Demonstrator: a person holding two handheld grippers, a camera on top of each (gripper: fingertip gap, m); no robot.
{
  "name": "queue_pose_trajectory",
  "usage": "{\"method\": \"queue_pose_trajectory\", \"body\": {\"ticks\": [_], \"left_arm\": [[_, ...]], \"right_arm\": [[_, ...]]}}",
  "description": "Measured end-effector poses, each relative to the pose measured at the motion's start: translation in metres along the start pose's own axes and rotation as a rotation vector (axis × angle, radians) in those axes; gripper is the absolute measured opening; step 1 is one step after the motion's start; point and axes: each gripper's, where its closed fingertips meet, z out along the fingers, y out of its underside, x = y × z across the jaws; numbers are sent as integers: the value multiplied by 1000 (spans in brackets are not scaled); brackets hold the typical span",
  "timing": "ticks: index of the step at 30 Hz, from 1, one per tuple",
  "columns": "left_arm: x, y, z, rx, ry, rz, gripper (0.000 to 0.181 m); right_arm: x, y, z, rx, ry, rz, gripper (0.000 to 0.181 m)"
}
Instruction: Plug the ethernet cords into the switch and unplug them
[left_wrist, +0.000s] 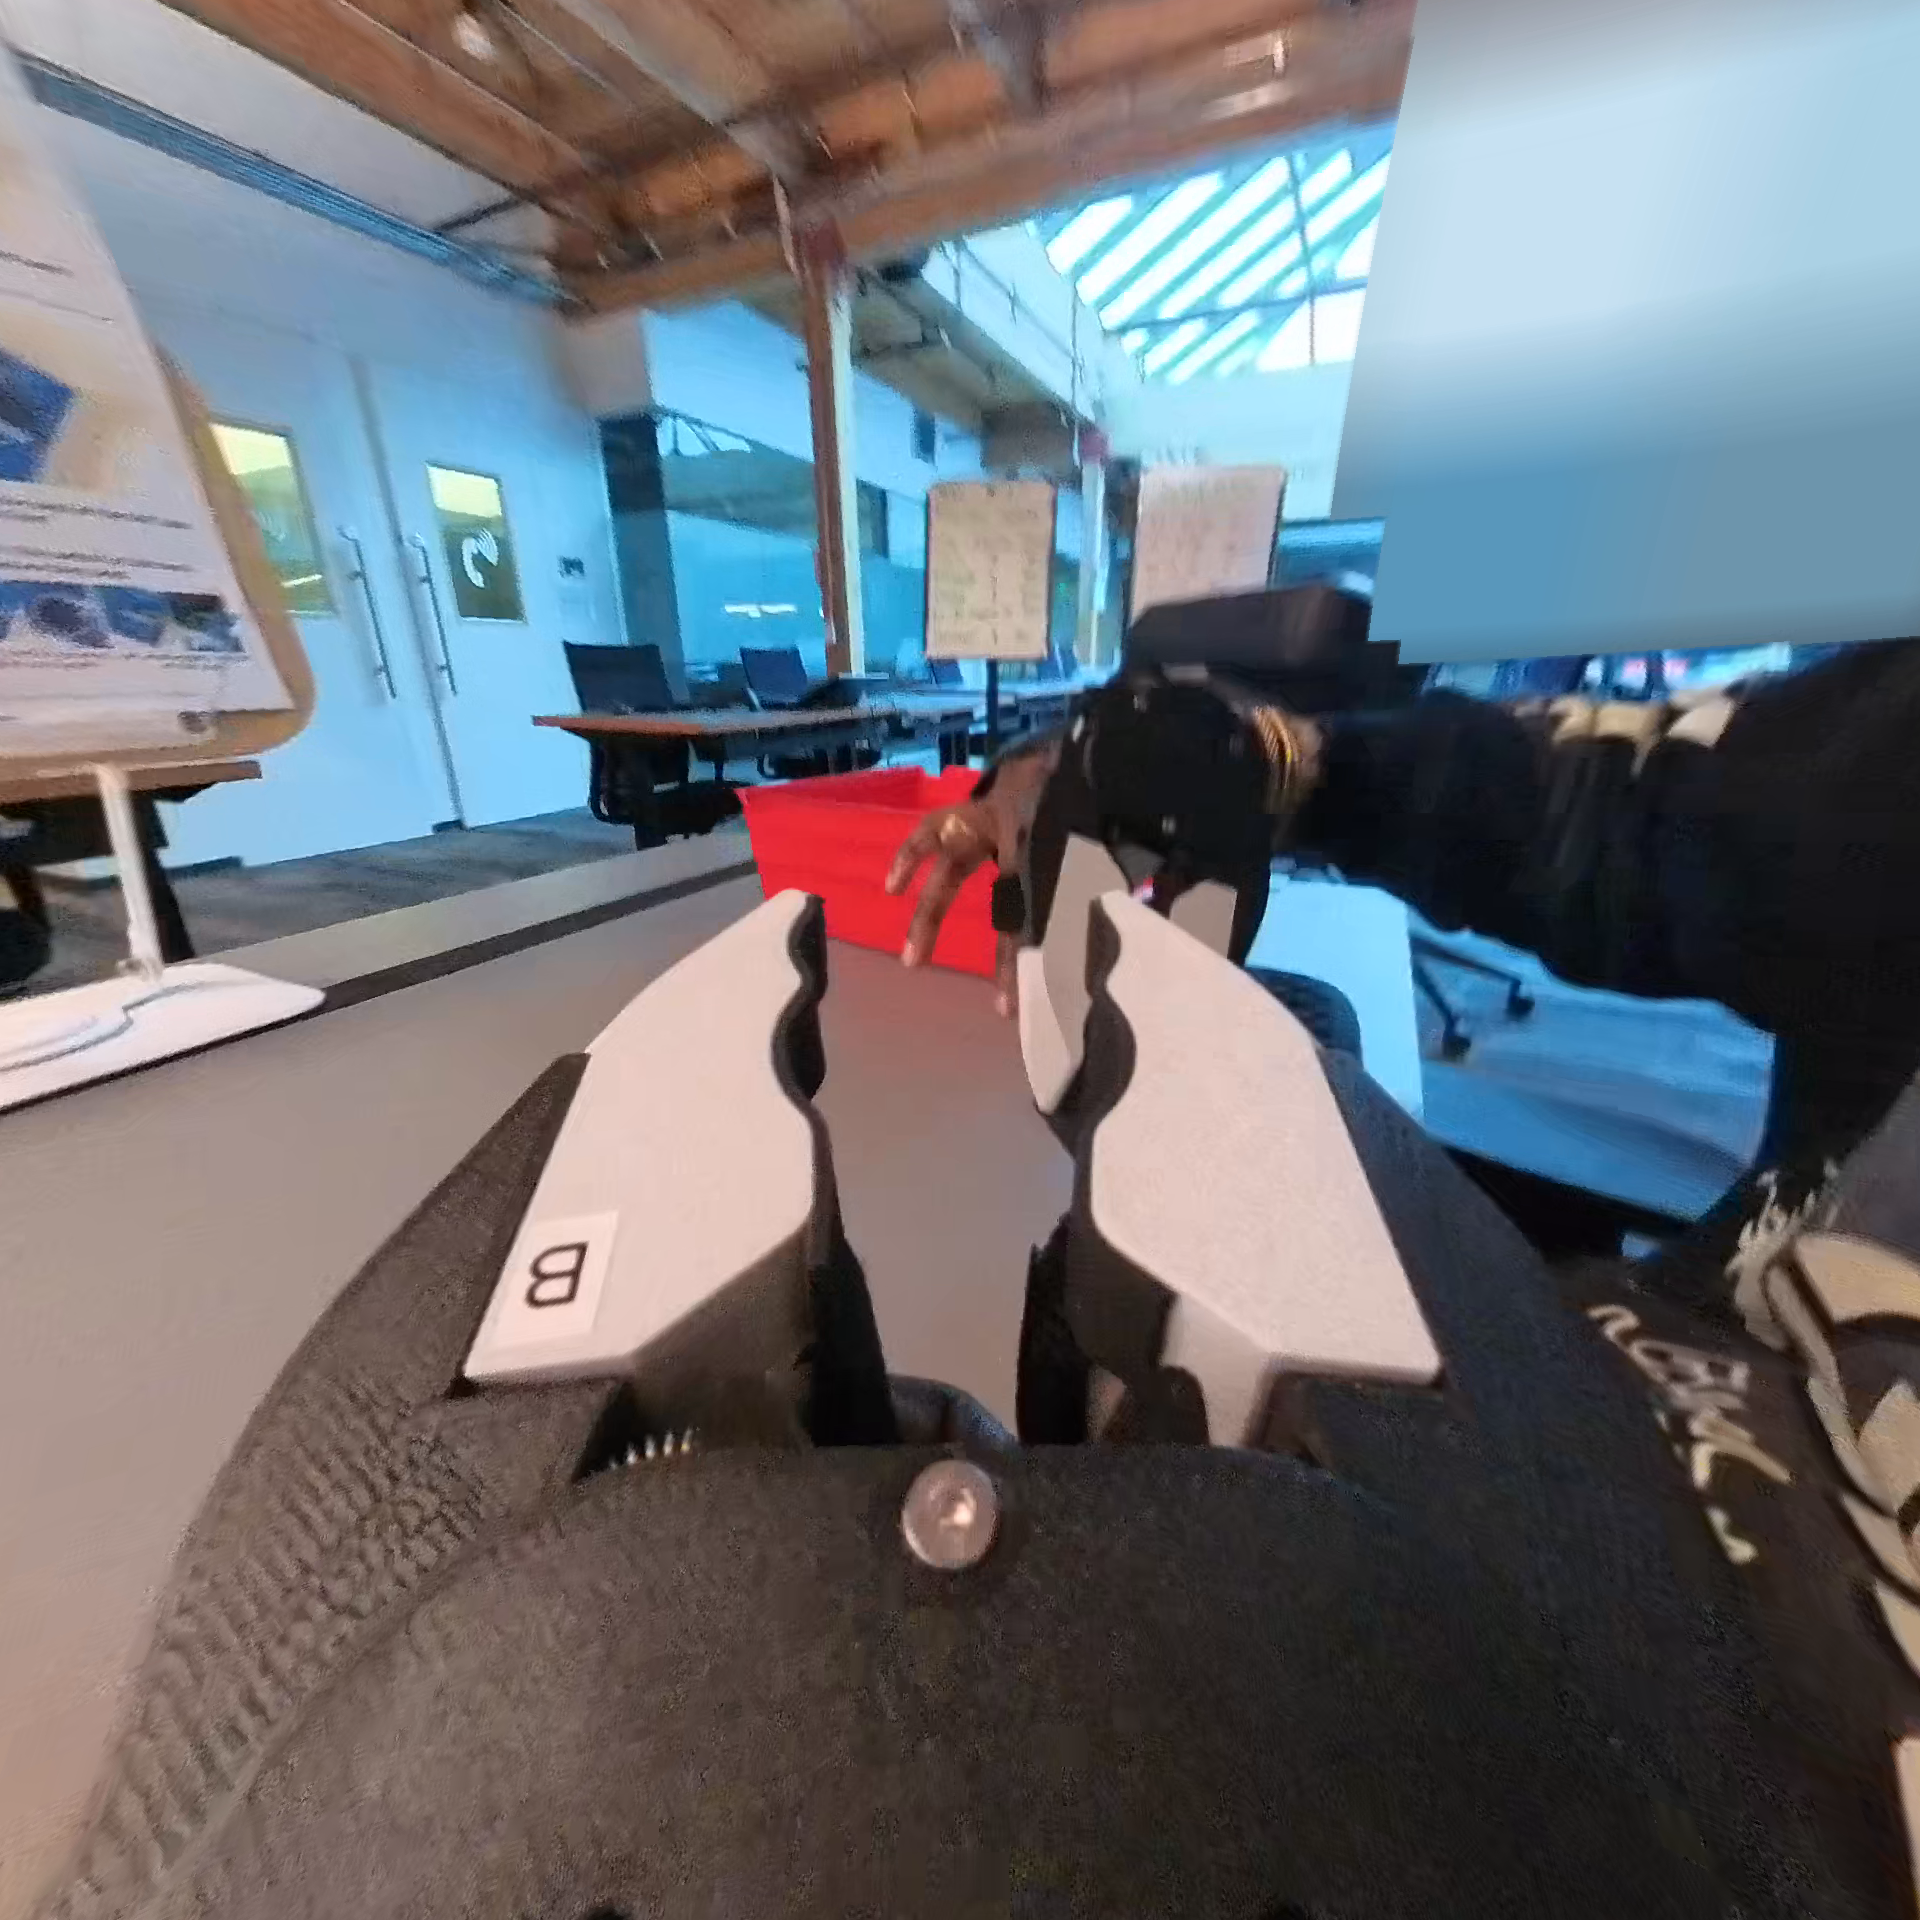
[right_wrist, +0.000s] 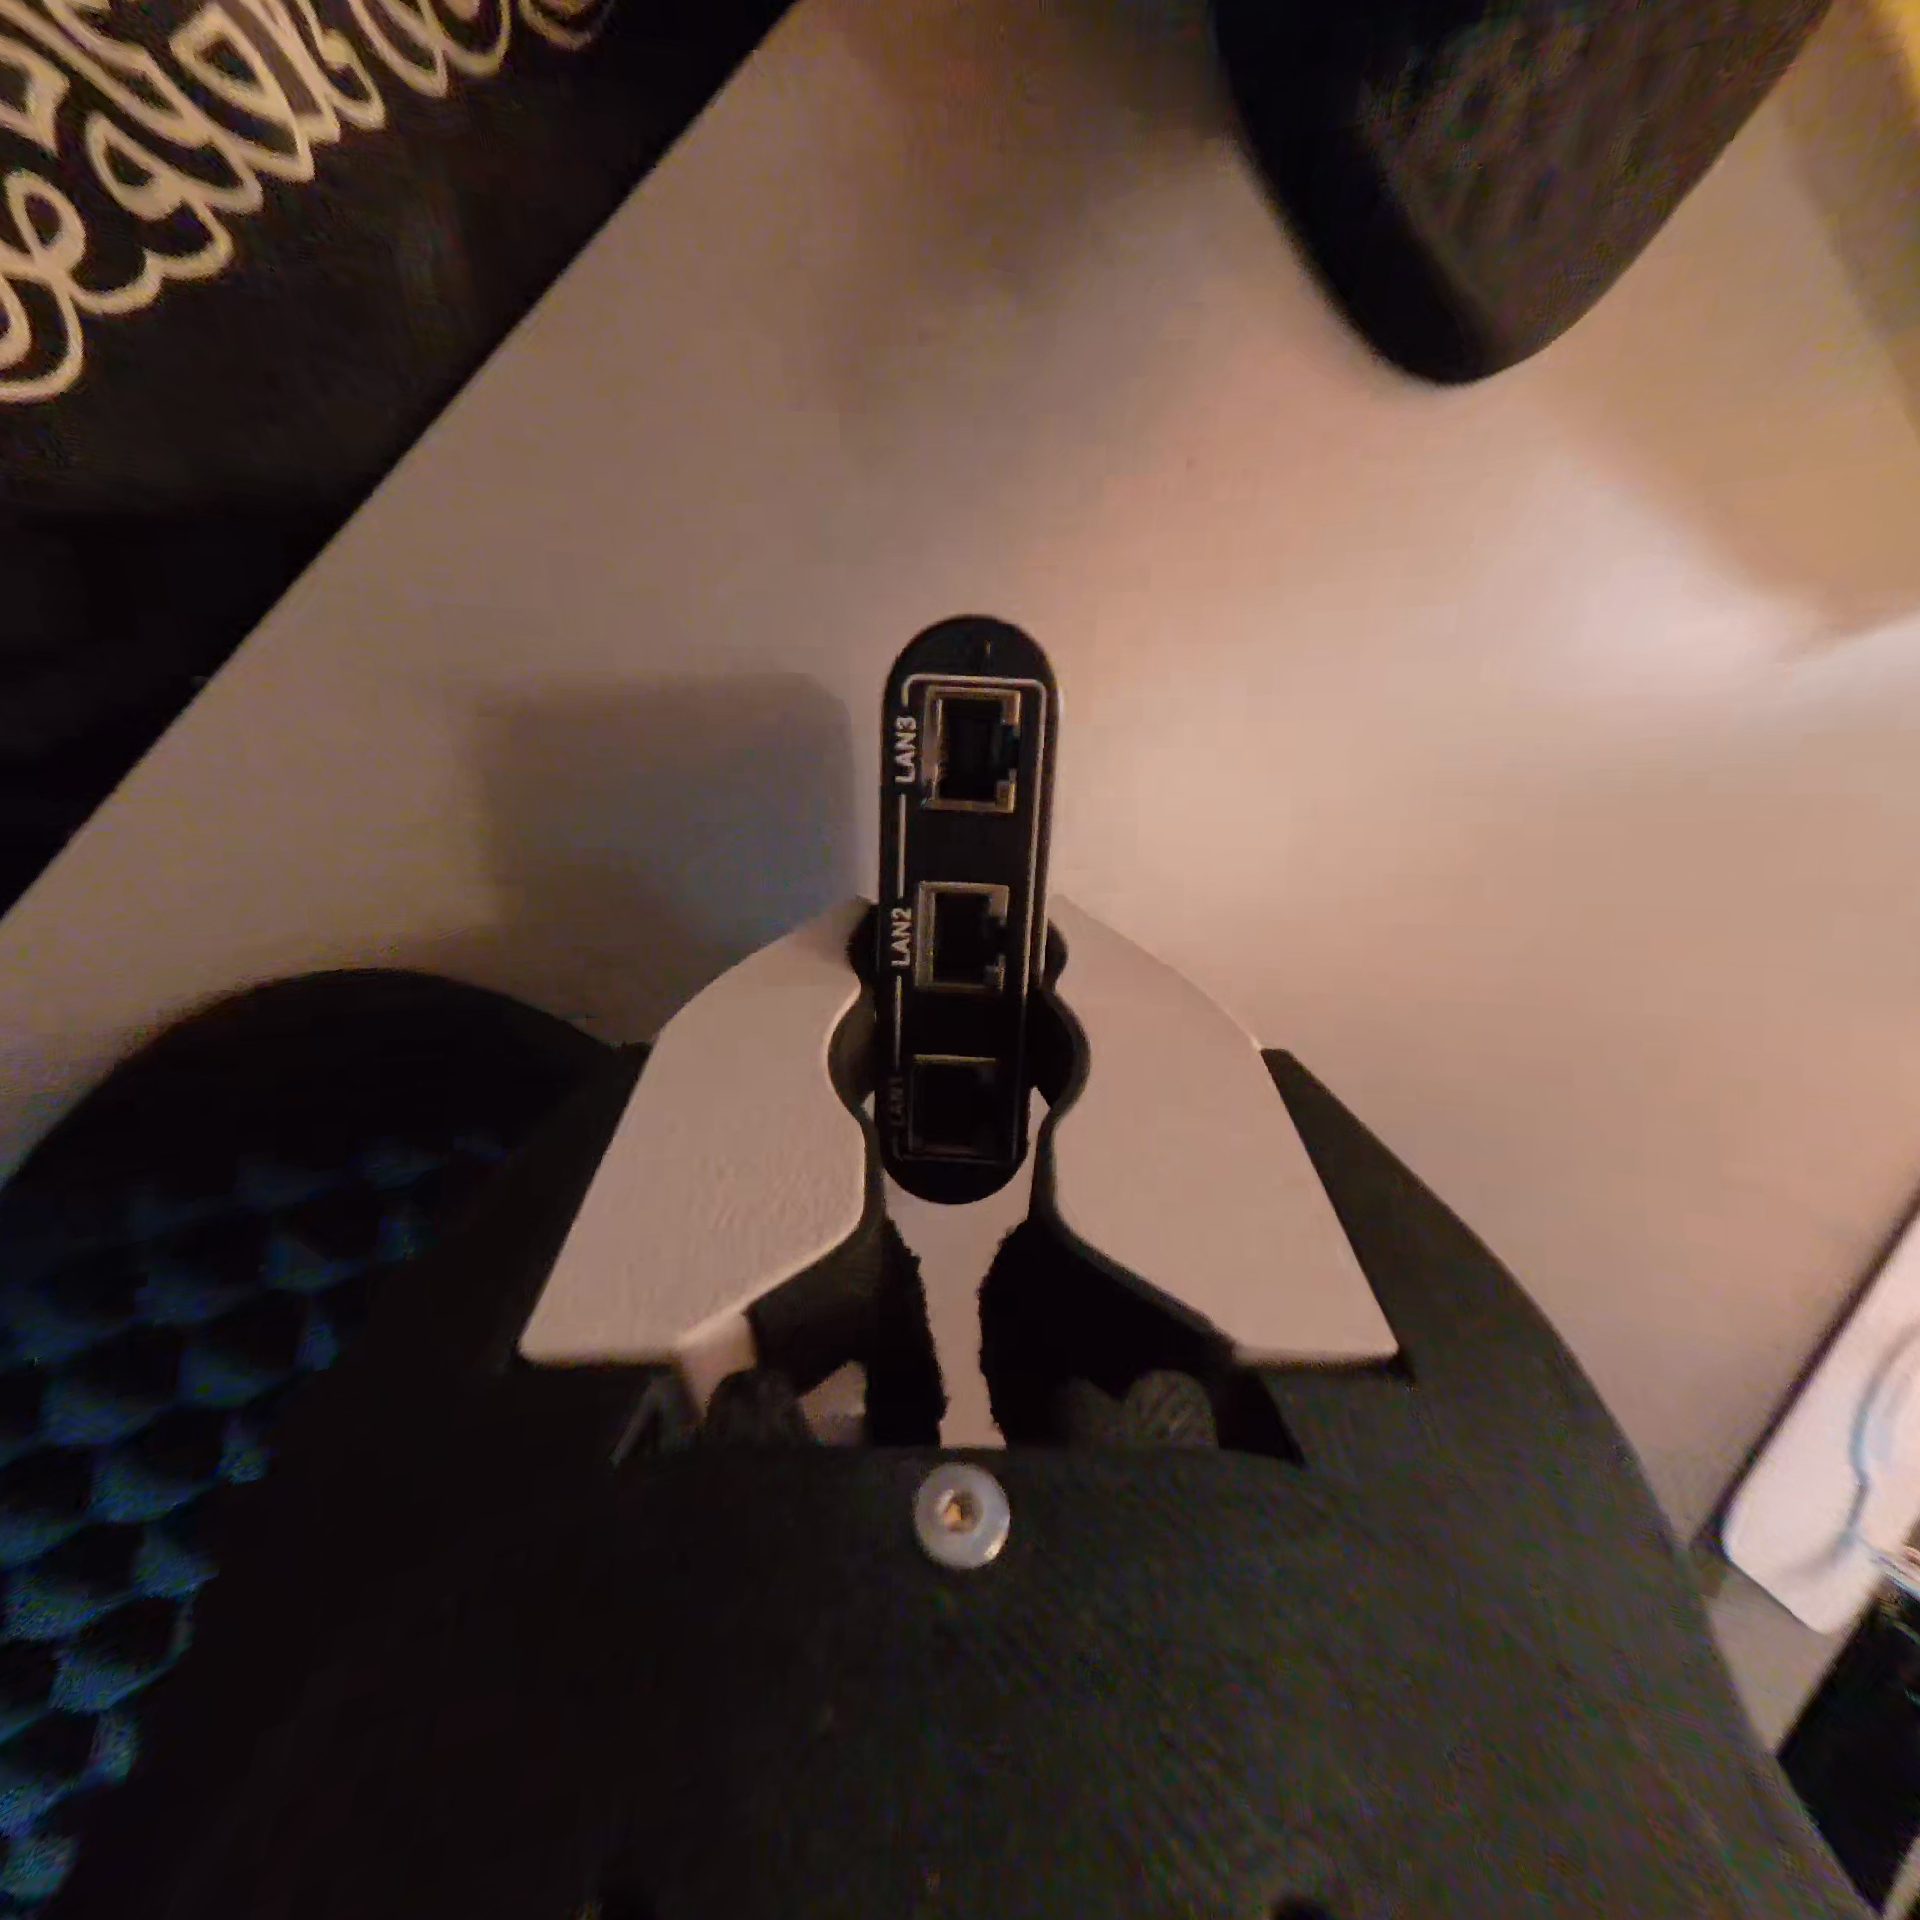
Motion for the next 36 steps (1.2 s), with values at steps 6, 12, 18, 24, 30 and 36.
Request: {"method": "queue_pose_trajectory", "body": {"ticks": [6, 12, 18, 24, 30, 36], "left_arm": [[-8, -3, -6, 36, -8, -40, 46], [-5, -1, -5, 26, 0, -21, 44], [-5, 0, -4, 18, -3, -14, 44], [-7, 0, -5, -25, -22, 0, 47], [-55, -48, -43, 8, -299, 107, 51], [-160, -69, -175, -400, -831, 284, 51]], "right_arm": [[-9, 15, 16, -19, -117, 18, 25], [-4, 18, 18, -82, -135, -9, 27], [12, 3, -4, 35, 95, 95, 57], [30, -50, -85, 657, 648, 348, 89], [-4, -35, -181, 1442, 1066, 540, 91], [-4, -19, -172, 1464, 1082, 624, 83]]}}
